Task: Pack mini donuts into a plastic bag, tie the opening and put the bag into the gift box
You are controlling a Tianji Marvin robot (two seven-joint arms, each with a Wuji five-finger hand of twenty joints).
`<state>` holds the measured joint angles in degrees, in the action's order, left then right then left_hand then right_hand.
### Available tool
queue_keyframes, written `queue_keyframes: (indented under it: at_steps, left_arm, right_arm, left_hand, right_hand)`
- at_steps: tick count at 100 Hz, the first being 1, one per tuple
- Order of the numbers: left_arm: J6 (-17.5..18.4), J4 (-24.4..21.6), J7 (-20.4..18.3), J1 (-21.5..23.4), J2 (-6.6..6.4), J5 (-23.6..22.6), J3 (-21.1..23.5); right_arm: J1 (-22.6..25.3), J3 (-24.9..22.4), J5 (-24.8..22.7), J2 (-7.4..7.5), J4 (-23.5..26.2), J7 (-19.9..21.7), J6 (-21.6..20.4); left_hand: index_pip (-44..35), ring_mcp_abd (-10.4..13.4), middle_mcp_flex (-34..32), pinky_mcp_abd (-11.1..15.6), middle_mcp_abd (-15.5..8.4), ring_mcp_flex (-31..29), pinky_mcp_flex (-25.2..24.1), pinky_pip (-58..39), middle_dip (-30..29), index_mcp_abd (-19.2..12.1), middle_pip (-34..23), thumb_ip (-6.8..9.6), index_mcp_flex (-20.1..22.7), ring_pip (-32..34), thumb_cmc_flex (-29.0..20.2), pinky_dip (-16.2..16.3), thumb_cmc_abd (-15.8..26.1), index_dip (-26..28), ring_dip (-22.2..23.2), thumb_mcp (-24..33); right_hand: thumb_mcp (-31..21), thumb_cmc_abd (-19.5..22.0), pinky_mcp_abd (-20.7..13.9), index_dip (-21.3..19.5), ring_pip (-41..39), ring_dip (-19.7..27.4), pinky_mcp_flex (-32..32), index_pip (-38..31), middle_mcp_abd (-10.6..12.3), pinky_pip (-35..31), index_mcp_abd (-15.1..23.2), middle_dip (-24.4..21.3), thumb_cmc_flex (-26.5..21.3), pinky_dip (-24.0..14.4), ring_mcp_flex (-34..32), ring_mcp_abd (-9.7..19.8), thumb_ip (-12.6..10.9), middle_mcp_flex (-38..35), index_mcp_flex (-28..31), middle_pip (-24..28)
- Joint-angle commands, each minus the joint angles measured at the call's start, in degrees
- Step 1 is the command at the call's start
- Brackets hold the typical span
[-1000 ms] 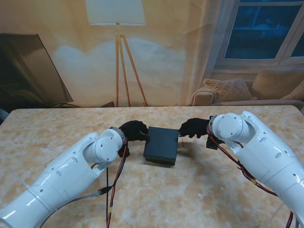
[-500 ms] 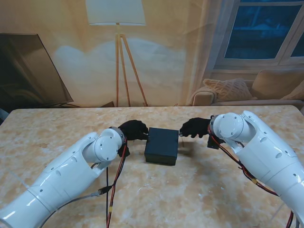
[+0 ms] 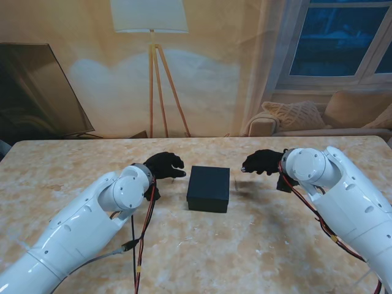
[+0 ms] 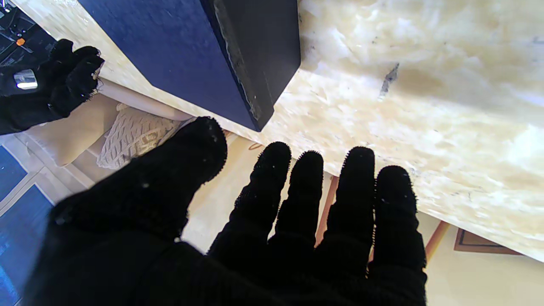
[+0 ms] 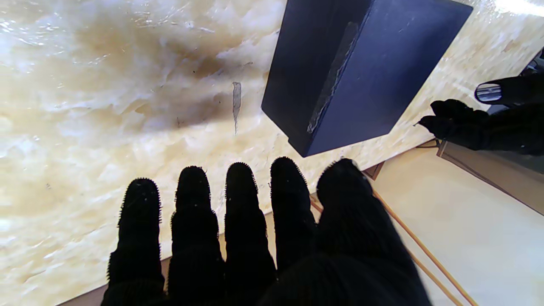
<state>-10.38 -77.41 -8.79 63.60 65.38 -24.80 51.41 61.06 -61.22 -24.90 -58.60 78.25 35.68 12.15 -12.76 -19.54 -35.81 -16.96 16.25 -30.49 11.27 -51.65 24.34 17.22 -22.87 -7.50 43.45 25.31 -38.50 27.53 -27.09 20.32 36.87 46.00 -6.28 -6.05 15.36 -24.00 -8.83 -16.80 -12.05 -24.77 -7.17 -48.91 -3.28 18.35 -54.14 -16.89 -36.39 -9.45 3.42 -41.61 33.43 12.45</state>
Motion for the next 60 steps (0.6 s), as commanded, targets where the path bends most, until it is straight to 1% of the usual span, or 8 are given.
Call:
queue_keyframes:
  at_steps: [1, 12, 28, 46, 60]
  left_arm:
    - [0.79, -1.19, -0.25, 1.18, -0.72, -0.61, 0.85]
    - [2.20, -2.78, 1.08, 3.81, -0.90, -1.49, 3.25]
    - [5.03, -4.33, 3.69, 7.61, -1.07, -3.61, 5.92]
    - [8.04, -6.20, 6.18, 11.86, -1.18, -5.04, 8.58]
    - [10.20, -7.49, 8.05, 14.75, -1.15, -5.76, 9.89]
  right_arm:
    - [2.50, -0.87, 0.01, 0.52, 1.18, -0.15, -0.96]
    - [6.93, -4.79, -1.07, 0.36, 3.87, -2.53, -2.48]
    - [13.08, -8.92, -1.61, -0.21, 6.89, -6.92, -5.51]
    - [18.85, -11.63, -1.83, -0.51, 9.66, -9.87, -9.77]
    - [22.40, -12.73, -1.84, -0.80, 10.83, -12.23, -12.67]
  left_hand:
    - [1.25, -0.92, -1.08, -0.85, 0.62, 0.29, -0.73, 0.23, -0.62, -0.69, 0.57, -0.23, 1.29, -1.05, 1.67, 1.41, 1.19, -0.20, -0.89, -0.88]
    - [1.26, -0.95, -1.14, -0.75, 0.65, 0.26, -0.78, 0.33, -0.61, -0.76, 0.55, -0.21, 1.28, -1.04, 1.58, 1.42, 1.30, -0.10, -0.89, -0.94]
    - [1.25, -0.95, -1.15, -0.74, 0.47, 0.24, -0.78, 0.35, -0.60, -0.89, 0.54, -0.20, 1.29, -1.05, 1.61, 1.49, 1.40, 0.01, -0.88, -1.10]
    - [1.17, -0.71, -1.09, -0.68, 0.18, 0.23, -0.83, 0.43, -0.52, -1.28, 0.50, -0.17, 1.23, -1.02, 1.56, 1.53, 1.51, 0.15, -0.82, -1.33]
    - [1.05, -0.61, -1.09, -0.59, -0.17, 0.12, -0.81, 0.46, -0.43, -1.75, 0.42, -0.15, 1.06, -1.00, 1.58, 1.58, 1.72, 0.30, -0.77, -1.56]
  right_hand:
    - [1.35, 1.98, 0.02, 0.08, -0.63, -1.19, -0.35, 0.31, -0.43, -1.17, 0.75, 1.35, -2.18, -0.61, -1.52, 0.24, 0.87, -1.87, 0.72, 0.47]
    - [1.64, 1.91, -0.02, 0.05, -0.81, -1.21, -0.36, 0.08, -0.48, -1.26, 0.74, 1.40, -2.48, -0.53, -1.86, 0.13, 0.92, -2.18, 0.79, 0.62]
    - [1.95, 1.70, 0.07, 0.08, -1.08, -1.27, -0.90, -0.47, -0.51, -1.59, 0.86, 1.49, -3.08, -0.47, -2.30, 0.23, 0.97, -2.52, 0.98, 0.84]
    - [2.23, 1.57, 0.10, 0.23, -1.50, -1.43, -1.06, -1.17, -0.40, -1.81, 1.20, 1.69, -3.41, -0.36, -2.86, 0.31, 1.02, -2.95, 1.07, 1.21]
    - [2.48, 1.48, 0.51, 0.39, -1.75, -1.55, -1.59, -1.84, -0.39, -2.18, 1.41, 1.79, -3.57, -0.31, -3.20, 0.36, 1.06, -3.26, 1.16, 1.38]
